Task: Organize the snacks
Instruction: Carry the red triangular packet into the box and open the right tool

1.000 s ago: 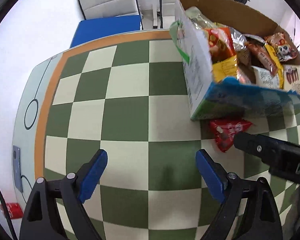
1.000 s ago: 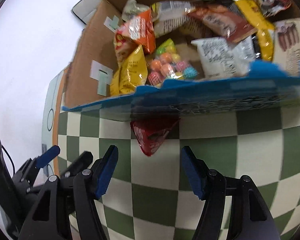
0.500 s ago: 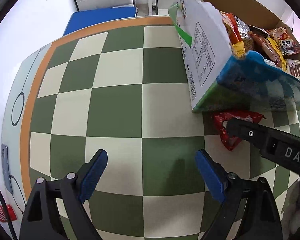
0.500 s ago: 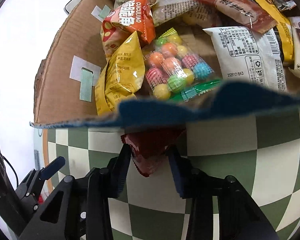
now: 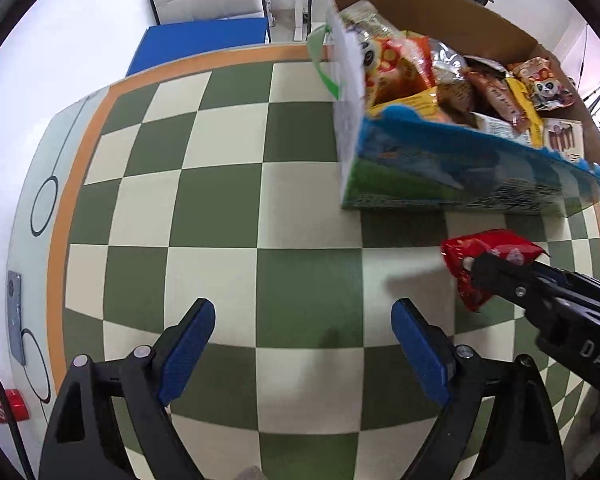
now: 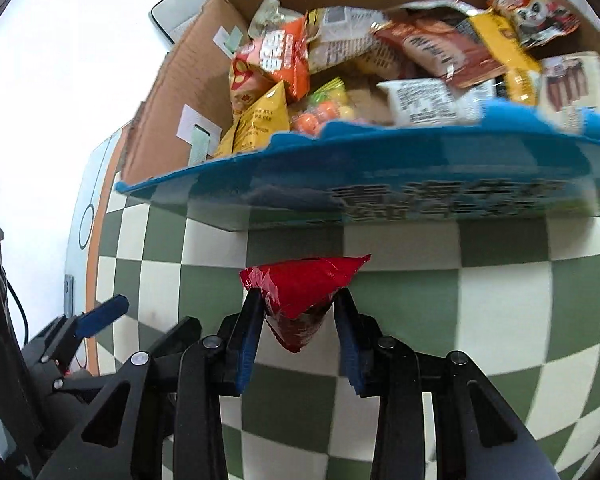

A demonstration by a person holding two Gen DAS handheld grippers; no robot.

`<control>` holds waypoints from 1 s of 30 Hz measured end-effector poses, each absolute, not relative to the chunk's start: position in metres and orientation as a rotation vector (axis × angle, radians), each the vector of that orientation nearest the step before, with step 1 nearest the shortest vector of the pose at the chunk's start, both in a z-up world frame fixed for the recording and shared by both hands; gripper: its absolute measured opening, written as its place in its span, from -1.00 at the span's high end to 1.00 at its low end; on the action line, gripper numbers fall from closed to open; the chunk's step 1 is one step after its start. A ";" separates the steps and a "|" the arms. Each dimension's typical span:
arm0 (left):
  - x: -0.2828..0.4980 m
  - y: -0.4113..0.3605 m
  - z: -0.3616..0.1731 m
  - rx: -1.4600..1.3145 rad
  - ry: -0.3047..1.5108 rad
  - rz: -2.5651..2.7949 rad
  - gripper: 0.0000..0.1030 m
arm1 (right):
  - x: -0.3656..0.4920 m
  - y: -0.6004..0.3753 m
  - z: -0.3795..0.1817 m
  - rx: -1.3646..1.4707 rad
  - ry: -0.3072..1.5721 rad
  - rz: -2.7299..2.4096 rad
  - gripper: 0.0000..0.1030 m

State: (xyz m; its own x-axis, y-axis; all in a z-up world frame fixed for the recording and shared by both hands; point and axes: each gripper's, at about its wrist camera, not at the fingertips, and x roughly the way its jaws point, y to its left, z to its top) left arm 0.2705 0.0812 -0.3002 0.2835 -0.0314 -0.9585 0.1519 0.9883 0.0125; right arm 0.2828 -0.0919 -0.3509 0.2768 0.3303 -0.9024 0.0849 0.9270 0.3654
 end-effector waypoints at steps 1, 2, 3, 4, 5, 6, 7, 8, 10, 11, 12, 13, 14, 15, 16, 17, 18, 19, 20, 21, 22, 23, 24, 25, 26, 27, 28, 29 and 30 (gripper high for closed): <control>0.268 0.079 -0.297 0.107 1.278 -0.126 -0.76 | 0.279 -0.094 -0.346 0.370 1.281 0.170 0.25; 0.263 0.077 -0.292 0.104 1.275 -0.128 -0.76 | 0.276 -0.096 -0.343 0.369 1.277 0.171 0.25; 0.264 0.076 -0.290 0.103 1.274 -0.130 -0.76 | 0.272 -0.100 -0.338 0.371 1.273 0.172 0.25; 0.262 0.075 -0.287 0.100 1.274 -0.134 -0.76 | 0.267 -0.103 -0.333 0.379 1.266 0.172 0.25; 0.257 0.073 -0.282 0.095 1.274 -0.140 -0.76 | 0.264 -0.105 -0.330 0.382 1.262 0.173 0.25; 0.255 0.072 -0.278 0.090 1.272 -0.142 -0.76 | 0.256 -0.113 -0.326 0.388 1.256 0.173 0.25; 0.253 0.070 -0.274 0.084 1.269 -0.146 -0.76 | 0.250 -0.118 -0.319 0.397 1.247 0.173 0.25; 0.250 0.068 -0.268 0.078 1.265 -0.153 -0.76 | 0.245 -0.123 -0.313 0.402 1.240 0.173 0.25; 0.247 0.062 -0.254 0.076 1.246 -0.159 -0.76 | 0.238 -0.137 -0.301 0.415 1.223 0.171 0.25; 0.248 0.061 -0.249 0.070 1.239 -0.167 -0.76 | 0.235 -0.142 -0.294 0.423 1.213 0.169 0.25; 0.248 0.058 -0.241 0.061 1.229 -0.175 -0.76 | 0.232 -0.147 -0.289 0.430 1.207 0.170 0.25; 0.250 0.057 -0.235 0.053 1.223 -0.181 -0.76 | 0.228 -0.152 -0.282 0.440 1.196 0.170 0.25; 0.250 0.053 -0.226 0.036 1.215 -0.196 -0.76 | 0.225 -0.159 -0.274 0.448 1.186 0.169 0.25; 0.253 0.052 -0.220 0.024 1.209 -0.204 -0.76 | 0.222 -0.167 -0.264 0.455 1.178 0.170 0.25; 0.254 0.049 -0.212 0.013 1.198 -0.211 -0.76 | 0.221 -0.175 -0.254 0.462 1.169 0.169 0.25; 0.256 0.047 -0.206 0.006 1.188 -0.216 -0.76 | 0.221 -0.178 -0.247 0.468 1.161 0.169 0.25; 0.259 0.044 -0.197 -0.002 1.172 -0.223 -0.76 | 0.220 -0.183 -0.240 0.472 1.149 0.170 0.25; 0.262 0.040 -0.189 -0.005 1.156 -0.231 -0.76 | 0.220 -0.187 -0.233 0.471 1.141 0.171 0.25; 0.266 0.035 -0.183 -0.001 1.149 -0.237 -0.81 | 0.220 -0.192 -0.224 0.473 1.126 0.170 0.25; 0.269 0.032 -0.179 0.003 1.144 -0.236 -0.88 | 0.220 -0.196 -0.217 0.477 1.115 0.173 0.25; 0.273 0.027 -0.174 0.008 1.138 -0.236 -0.96 | 0.221 -0.201 -0.209 0.478 1.104 0.174 0.25; 0.279 0.022 -0.168 0.014 1.126 -0.237 -0.96 | 0.221 -0.205 -0.202 0.484 1.092 0.175 0.25; 0.282 0.019 -0.166 0.016 1.120 -0.238 -0.96 | 0.222 -0.208 -0.196 0.490 1.083 0.178 0.25; 0.288 0.015 -0.162 0.015 1.115 -0.243 -0.96 | 0.226 -0.212 -0.190 0.489 1.073 0.178 0.25; 0.294 0.011 -0.160 0.017 1.111 -0.242 -0.96 | 0.227 -0.214 -0.185 0.485 1.064 0.176 0.25; 0.299 0.009 -0.158 0.019 1.108 -0.235 -0.96 | 0.231 -0.217 -0.180 0.488 1.053 0.176 0.25; 0.306 0.006 -0.157 0.022 1.109 -0.229 -0.96 | 0.234 -0.219 -0.177 0.489 1.049 0.178 0.25; 0.311 0.004 -0.157 0.026 1.114 -0.224 -0.96 | 0.239 -0.222 -0.174 0.487 1.045 0.177 0.25; 0.318 0.002 -0.156 0.029 1.118 -0.214 -0.96 | 0.243 -0.224 -0.171 0.487 1.040 0.177 0.25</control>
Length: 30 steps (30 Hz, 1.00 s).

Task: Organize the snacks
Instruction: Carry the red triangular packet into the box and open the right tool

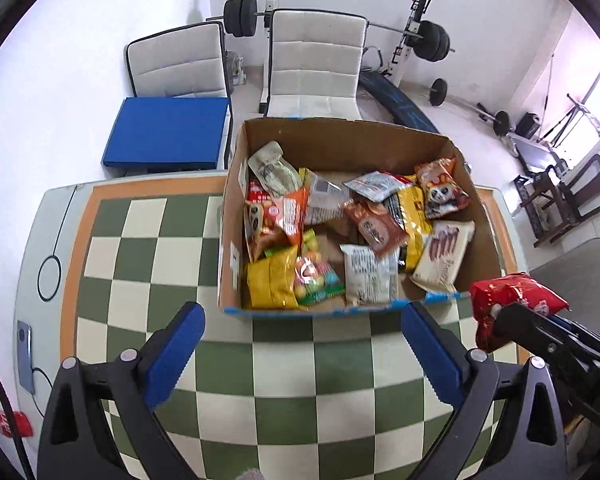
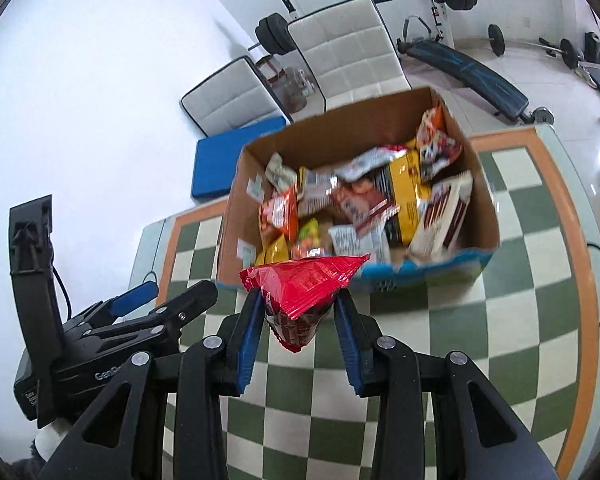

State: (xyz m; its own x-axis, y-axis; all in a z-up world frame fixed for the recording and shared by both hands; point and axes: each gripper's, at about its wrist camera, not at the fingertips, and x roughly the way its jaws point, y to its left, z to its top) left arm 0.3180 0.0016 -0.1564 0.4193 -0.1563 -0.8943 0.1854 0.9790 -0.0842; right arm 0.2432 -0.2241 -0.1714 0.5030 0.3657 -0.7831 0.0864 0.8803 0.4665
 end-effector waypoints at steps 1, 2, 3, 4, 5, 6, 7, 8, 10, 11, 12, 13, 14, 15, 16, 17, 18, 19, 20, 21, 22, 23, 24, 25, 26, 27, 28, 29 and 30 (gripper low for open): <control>0.325 0.000 -0.156 0.032 1.118 -0.207 -0.96 | 0.251 -0.227 -0.169 0.485 1.038 0.178 0.25; 0.332 -0.002 -0.158 0.040 1.125 -0.201 -0.96 | 0.255 -0.229 -0.168 0.479 1.039 0.178 0.25; 0.339 -0.004 -0.159 0.046 1.134 -0.195 -0.96 | 0.262 -0.230 -0.167 0.475 1.038 0.177 0.25; 0.346 -0.005 -0.162 0.046 1.145 -0.192 -0.96 | 0.269 -0.233 -0.167 0.478 1.037 0.178 0.25; 0.354 -0.007 -0.165 0.048 1.159 -0.189 -0.96 | 0.277 -0.236 -0.167 0.484 1.044 0.180 0.25; 0.363 -0.008 -0.169 0.050 1.173 -0.180 -0.96 | 0.285 -0.238 -0.167 0.491 1.047 0.182 0.25; 0.372 -0.009 -0.173 0.057 1.190 -0.165 -0.96 | 0.297 -0.241 -0.168 0.495 1.049 0.183 0.25; 0.382 -0.010 -0.178 0.062 1.209 -0.152 -0.96 | 0.305 -0.242 -0.169 0.493 1.052 0.184 0.25; 0.399 -0.010 -0.186 0.060 1.237 -0.131 -0.96 | 0.328 -0.245 -0.174 0.491 1.059 0.181 0.25; 0.409 -0.010 -0.191 0.058 1.252 -0.122 -0.96 | 0.338 -0.245 -0.176 0.487 1.068 0.181 0.25; 0.417 -0.010 -0.194 0.056 1.261 -0.117 -0.96 | 0.349 -0.246 -0.180 0.486 1.075 0.176 0.25; 0.427 -0.010 -0.198 0.056 1.271 -0.110 -0.96 | 0.362 -0.247 -0.184 0.483 1.083 0.173 0.25; 0.434 -0.010 -0.202 0.058 1.278 -0.105 -0.96 | 0.376 -0.247 -0.188 0.475 1.094 0.174 0.25; 0.444 -0.010 -0.206 0.059 1.286 -0.102 -0.96 | 0.387 -0.246 -0.193 0.463 1.107 0.174 0.25; 0.453 -0.010 -0.210 0.059 1.293 -0.095 -0.96 | 0.402 -0.245 -0.199 0.450 1.120 0.166 0.25; 0.462 -0.011 -0.213 0.057 1.302 -0.092 -0.96 | 0.412 -0.244 -0.205 0.446 1.133 0.168 0.25; 0.472 -0.011 -0.217 0.052 1.316 -0.095 -0.96 | 0.424 -0.243 -0.212 0.441 1.153 0.165 0.25; 0.479 -0.012 -0.220 0.045 1.328 -0.098 -0.96 | 0.434 -0.243 -0.220 0.445 1.169 0.161 0.25; 0.487 -0.013 -0.223 0.040 1.337 -0.102 -0.96 | 0.441 -0.244 -0.225 0.450 1.180 0.159 0.25; 0.494 -0.014 -0.226 0.039 1.343 -0.107 -0.96 | 0.449 -0.244 -0.232 0.454 1.194 0.157 0.25; 0.500 -0.016 -0.229 0.049 1.346 -0.105 -0.96 | 0.458 -0.245 -0.240 0.458 1.213 0.154 0.25; 0.504 -0.018 -0.231 0.062 1.350 -0.102 -0.96 | 0.464 -0.245 -0.245 0.463 1.224 0.154 0.25; 0.509 -0.019 -0.234 0.072 1.358 -0.098 -0.96 | 0.469 -0.245 -0.250 0.467 1.234 0.152 0.25; 0.511 -0.020 -0.236 0.073 1.365 -0.099 -0.96 | 0.476 -0.246 -0.256 0.470 1.245 0.149 0.25; 0.514 -0.021 -0.237 0.067 1.372 -0.109 -0.96 | 0.479 -0.246 -0.259 0.471 1.253 0.152 0.25; 0.516 -0.023 -0.238 0.068 1.373 -0.112 -0.96 | 0.483 -0.246 -0.262 0.471 1.259 0.150 0.25; 0.517 -0.024 -0.239 0.074 1.372 -0.113 -0.96 | 0.486 -0.247 -0.266 0.476 1.263 0.153 0.25; 0.518 -0.026 -0.239 0.083 1.370 -0.114 -0.96 | 0.489 -0.247 -0.268 0.477 1.266 0.157 0.25; 0.519 -0.027 -0.240 0.089 1.368 -0.112 -0.96 | 0.491 -0.248 -0.270 0.479 1.269 0.159 0.25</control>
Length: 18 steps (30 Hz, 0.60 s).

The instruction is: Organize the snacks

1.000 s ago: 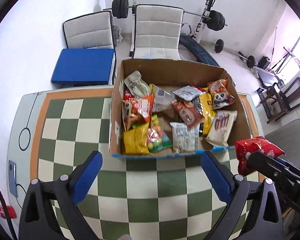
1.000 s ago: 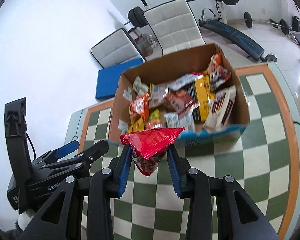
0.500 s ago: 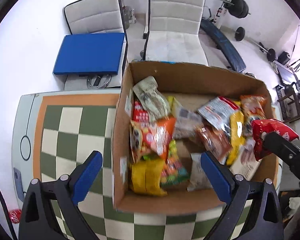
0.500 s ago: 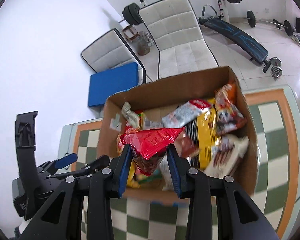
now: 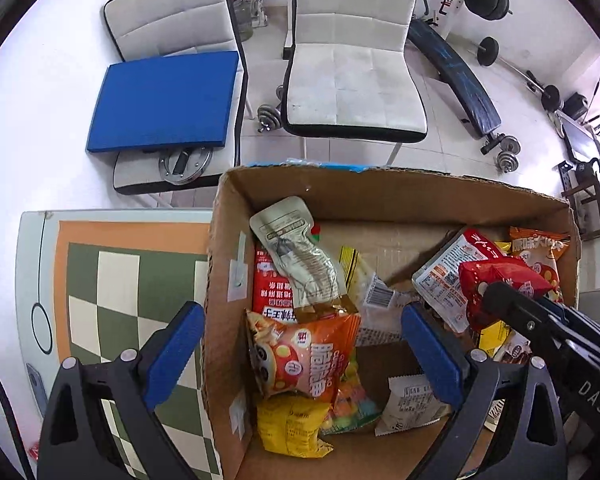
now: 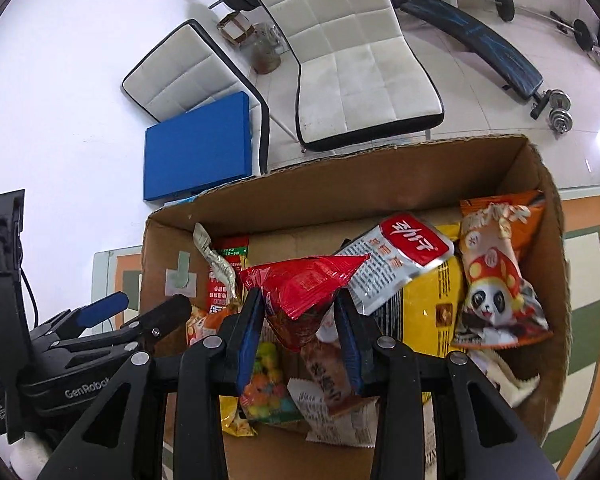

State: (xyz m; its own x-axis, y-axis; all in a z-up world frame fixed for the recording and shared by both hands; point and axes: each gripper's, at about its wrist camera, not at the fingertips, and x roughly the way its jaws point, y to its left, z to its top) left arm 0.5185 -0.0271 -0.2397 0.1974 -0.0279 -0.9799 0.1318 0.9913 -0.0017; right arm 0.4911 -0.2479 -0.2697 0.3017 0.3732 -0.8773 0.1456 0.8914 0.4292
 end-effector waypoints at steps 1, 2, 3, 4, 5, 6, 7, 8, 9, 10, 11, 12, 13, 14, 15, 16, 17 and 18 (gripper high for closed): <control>0.520 -0.028 -0.240 0.094 1.366 -0.111 -0.96 | 0.493 -0.249 -0.272 0.483 1.270 0.164 0.25; 0.520 -0.029 -0.240 0.096 1.364 -0.115 -0.96 | 0.495 -0.250 -0.273 0.486 1.271 0.166 0.24; 0.521 -0.030 -0.240 0.098 1.363 -0.116 -0.96 | 0.497 -0.250 -0.274 0.487 1.270 0.168 0.21; 0.522 -0.031 -0.239 0.098 1.363 -0.117 -0.96 | 0.499 -0.251 -0.275 0.492 1.271 0.174 0.21; 0.522 -0.032 -0.239 0.097 1.362 -0.120 -0.96 | 0.502 -0.252 -0.277 0.501 1.278 0.184 0.20; 0.522 -0.033 -0.238 0.097 1.359 -0.119 -0.96 | 0.504 -0.252 -0.279 0.506 1.285 0.188 0.16; 0.522 -0.033 -0.237 0.100 1.356 -0.117 -0.96 | 0.504 -0.253 -0.280 0.513 1.291 0.186 0.12; 0.522 -0.033 -0.236 0.101 1.354 -0.116 -0.96 | 0.504 -0.255 -0.281 0.519 1.295 0.181 0.03; 0.522 -0.033 -0.235 0.099 1.353 -0.117 -0.96 | 0.504 -0.257 -0.281 0.520 1.294 0.170 -0.05; 0.521 -0.032 -0.234 0.097 1.352 -0.117 -0.96 | 0.502 -0.260 -0.280 0.521 1.290 0.158 -0.07; 0.520 -0.032 -0.233 0.094 1.351 -0.116 -0.96 | 0.501 -0.263 -0.279 0.527 1.288 0.157 -0.07; 0.518 -0.031 -0.232 0.090 1.351 -0.118 -0.96 | 0.499 -0.266 -0.278 0.531 1.288 0.152 -0.07; 0.516 -0.031 -0.232 0.087 1.352 -0.120 -0.96 | 0.496 -0.268 -0.277 0.531 1.287 0.141 -0.07; 0.514 -0.031 -0.231 0.084 1.352 -0.121 -0.96 | 0.494 -0.269 -0.276 0.525 1.290 0.138 -0.07; 0.511 -0.031 -0.231 0.084 1.351 -0.121 -0.96 | 0.492 -0.269 -0.275 0.515 1.295 0.134 -0.08; 0.508 -0.031 -0.230 0.082 1.353 -0.123 -0.96 | 0.488 -0.270 -0.274 0.500 1.300 0.127 -0.08; 0.503 -0.031 -0.230 0.080 1.353 -0.127 -0.96 | 0.484 -0.270 -0.274 0.484 1.306 0.118 -0.10; 0.499 -0.032 -0.229 0.081 1.352 -0.129 -0.96 | 0.480 -0.270 -0.273 0.471 1.309 0.111 -0.12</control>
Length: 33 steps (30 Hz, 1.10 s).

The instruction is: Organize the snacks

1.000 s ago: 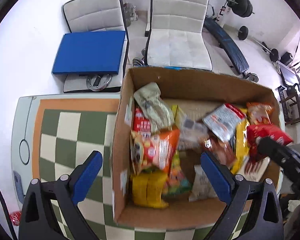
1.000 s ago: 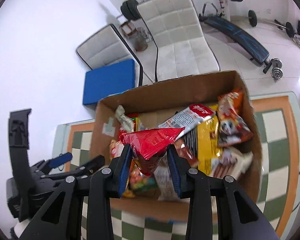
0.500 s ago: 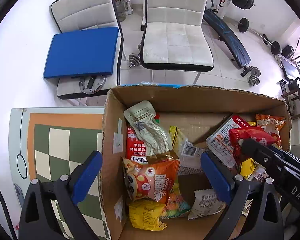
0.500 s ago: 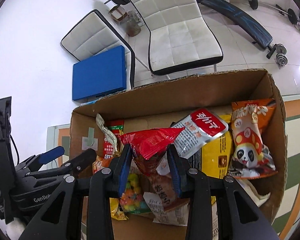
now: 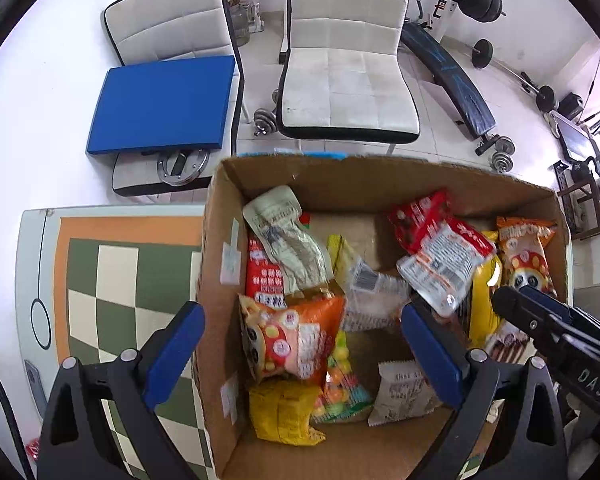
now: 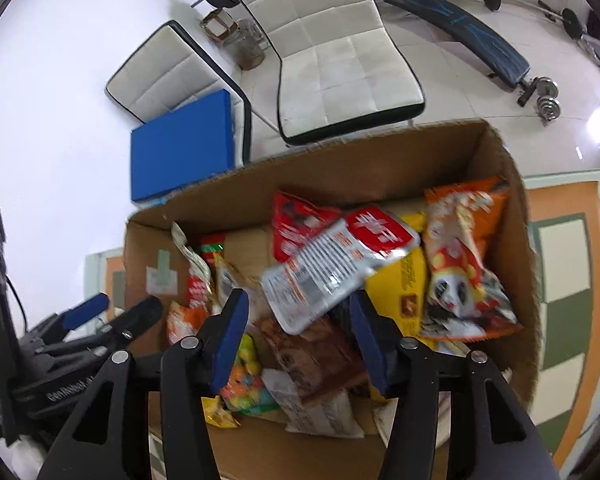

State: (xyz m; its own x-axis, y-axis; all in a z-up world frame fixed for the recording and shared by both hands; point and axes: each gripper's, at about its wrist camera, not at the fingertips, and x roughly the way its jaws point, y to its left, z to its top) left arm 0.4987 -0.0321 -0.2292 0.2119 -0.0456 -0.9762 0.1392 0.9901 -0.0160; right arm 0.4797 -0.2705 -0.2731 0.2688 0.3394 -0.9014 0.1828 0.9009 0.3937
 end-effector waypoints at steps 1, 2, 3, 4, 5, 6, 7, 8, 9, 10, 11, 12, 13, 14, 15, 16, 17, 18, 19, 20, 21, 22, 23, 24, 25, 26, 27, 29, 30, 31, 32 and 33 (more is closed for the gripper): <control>0.494 -0.033 -0.229 0.085 1.351 -0.130 -0.96 | 0.475 -0.271 -0.272 0.449 1.309 0.102 -0.13; 0.489 -0.034 -0.228 0.086 1.350 -0.130 -0.96 | 0.468 -0.270 -0.271 0.422 1.310 0.090 -0.18; 0.485 -0.034 -0.228 0.084 1.349 -0.130 -0.96 | 0.463 -0.270 -0.269 0.400 1.306 0.084 -0.22; 0.480 -0.035 -0.228 0.079 1.349 -0.134 -0.96 | 0.458 -0.269 -0.268 0.383 1.303 0.082 -0.25; 0.477 -0.036 -0.228 0.078 1.351 -0.139 -0.96 | 0.452 -0.268 -0.267 0.359 1.304 0.077 -0.30; 0.473 -0.037 -0.228 0.080 1.351 -0.142 -0.96 | 0.449 -0.267 -0.266 0.343 1.303 0.074 -0.41; 0.469 -0.039 -0.227 0.087 1.347 -0.138 -0.96 | 0.445 -0.266 -0.265 0.329 1.302 0.069 -0.50; 0.466 -0.039 -0.226 0.094 1.341 -0.136 -0.96 | 0.440 -0.265 -0.265 0.322 1.304 0.068 -0.70; 0.462 -0.040 -0.225 0.098 1.335 -0.135 -0.96 | 0.437 -0.266 -0.264 0.320 1.307 0.066 -0.76; 0.460 -0.040 -0.224 0.096 1.334 -0.136 -0.96 | 0.433 -0.267 -0.263 0.316 1.310 0.056 -0.76; 0.458 -0.040 -0.222 0.092 1.333 -0.139 -0.96 | 0.430 -0.268 -0.262 0.313 1.315 0.045 -0.77; 0.455 -0.040 -0.220 0.087 1.331 -0.140 -0.96 | 0.426 -0.268 -0.260 0.309 1.315 0.040 -0.77; 0.452 -0.040 -0.217 0.084 1.326 -0.140 -0.96 | 0.423 -0.269 -0.258 0.304 1.313 0.033 -0.77; 0.449 -0.040 -0.212 0.084 1.319 -0.142 -0.96 | 0.420 -0.270 -0.255 0.297 1.311 0.025 -0.77; 0.446 -0.040 -0.209 0.081 1.313 -0.143 -0.96 | 0.417 -0.269 -0.252 0.286 1.307 0.015 -0.78; 0.441 -0.039 -0.203 0.072 1.303 -0.144 -0.96 | 0.412 -0.270 -0.247 0.273 1.301 0.004 -0.78; 0.437 -0.038 -0.199 0.066 1.297 -0.143 -0.96 | 0.410 -0.271 -0.244 0.272 1.297 0.000 -0.78; 0.431 -0.038 -0.193 0.065 1.287 -0.141 -0.96 | 0.406 -0.272 -0.239 0.271 1.290 -0.006 -0.78; 0.426 -0.037 -0.187 0.064 1.278 -0.140 -0.96 | 0.401 -0.273 -0.233 0.269 1.281 -0.013 -0.79; 0.420 -0.037 -0.182 0.061 1.270 -0.140 -0.96 | 0.395 -0.274 -0.226 0.266 1.266 -0.013 -0.79; 0.412 -0.036 -0.175 0.055 1.264 -0.141 -0.96 | 0.389 -0.275 -0.220 0.262 1.251 -0.017 -0.79; 0.405 -0.036 -0.169 0.050 1.256 -0.146 -0.96 | 0.381 -0.276 -0.211 0.253 1.229 -0.025 -0.79; 0.397 -0.036 -0.163 0.050 1.246 -0.147 -0.96 | 0.376 -0.276 -0.205 0.248 1.216 -0.026 -0.79; 0.391 -0.036 -0.159 0.054 1.240 -0.146 -0.96 | 0.370 -0.275 -0.199 0.245 1.204 -0.026 -0.79; 0.382 -0.037 -0.152 0.058 1.230 -0.151 -0.96 | 0.361 -0.275 -0.191 0.241 1.190 -0.026 -0.79; 0.376 -0.037 -0.148 0.058 1.222 -0.154 -0.96 | 0.354 -0.274 -0.185 0.239 1.180 -0.027 -0.79; 0.367 -0.038 -0.142 0.066 1.210 -0.154 -0.96 | 0.349 -0.273 -0.180 0.236 1.172 -0.024 -0.79; 0.350 -0.040 -0.131 0.077 1.195 -0.162 -0.96 | 0.334 -0.272 -0.166 0.230 1.151 -0.018 -0.79; 0.344 -0.040 -0.127 0.076 1.191 -0.165 -0.96 | 0.326 -0.272 -0.160 0.224 1.138 -0.016 -0.79; 0.335 -0.040 -0.121 0.077 1.185 -0.169 -0.96 | 0.316 -0.271 -0.153 0.214 1.128 -0.017 -0.79; 0.328 -0.039 -0.117 0.076 1.180 -0.172 -0.96 | 0.307 -0.272 -0.146 0.211 1.118 -0.016 -0.79; 0.320 -0.039 -0.111 0.073 1.174 -0.174 -0.96 | 0.299 -0.272 -0.140 0.211 1.110 -0.013 -0.79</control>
State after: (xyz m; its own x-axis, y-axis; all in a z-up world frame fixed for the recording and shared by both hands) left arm 0.3200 -0.0389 -0.1109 0.3748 -0.0977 -0.9220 0.1738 0.9842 -0.0336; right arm 0.2989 -0.2718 -0.1398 0.4464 0.0947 -0.8898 0.1160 0.9799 0.1625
